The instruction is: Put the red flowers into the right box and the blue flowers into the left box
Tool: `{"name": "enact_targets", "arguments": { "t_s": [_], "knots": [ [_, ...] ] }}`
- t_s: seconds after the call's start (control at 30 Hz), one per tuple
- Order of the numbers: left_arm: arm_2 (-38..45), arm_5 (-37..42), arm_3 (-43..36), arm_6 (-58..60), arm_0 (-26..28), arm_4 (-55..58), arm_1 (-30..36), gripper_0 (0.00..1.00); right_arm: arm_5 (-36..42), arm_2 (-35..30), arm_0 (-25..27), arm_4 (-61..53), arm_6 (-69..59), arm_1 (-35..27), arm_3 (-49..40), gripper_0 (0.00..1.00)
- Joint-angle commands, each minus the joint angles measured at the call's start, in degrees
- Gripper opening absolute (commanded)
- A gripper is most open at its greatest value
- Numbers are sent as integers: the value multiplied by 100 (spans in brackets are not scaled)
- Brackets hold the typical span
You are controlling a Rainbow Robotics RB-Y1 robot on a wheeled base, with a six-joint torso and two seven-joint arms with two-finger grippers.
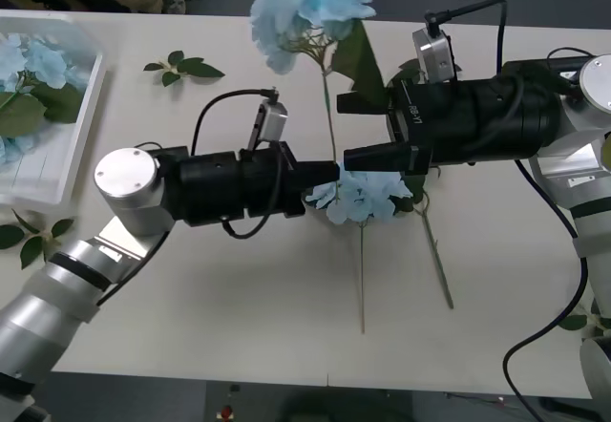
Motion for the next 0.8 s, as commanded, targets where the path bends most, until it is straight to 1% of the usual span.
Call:
{"name": "enact_targets", "arguments": {
  "t_s": [0.03,0.1,0.27,0.33,0.37,0.47,0.53,0.63,0.73,0.8],
  "knots": [
    [45,239,-100,-226,-149,478,713,0,196,-39,-204,-82,179,-399,-199,100],
    [54,344,-100,-226,-140,751,1091,0,389,-39,-195,-82,78,-627,-199,100],
    [186,538,-117,-226,-122,1419,2251,0,969,-39,-178,-240,-1961,-1207,-199,100],
    [300,643,-108,-226,-113,1542,2638,0,1083,-39,-178,-240,-2700,-1392,-199,100],
    [414,687,-100,-226,-43,1647,2928,0,1163,-39,-169,-214,-3227,-1488,-199,100],
    [678,696,-73,-226,247,1902,3429,0,1242,-39,-160,-3,-4247,-1655,-208,100],
    [950,696,-64,-226,572,2166,3667,0,1224,-39,-160,296,-4818,-1743,-314,100],
    [1337,731,41,289,1091,2772,3825,0,1075,-39,-160,885,-5521,-1875,-560,100],
    [1592,933,393,667,1372,3308,3825,0,969,-39,-169,1395,-6171,-1884,-683,100],
    [1698,1091,735,816,1433,3625,3825,0,890,-31,-169,1746,-6541,-1884,-718,100]
  ]
}}
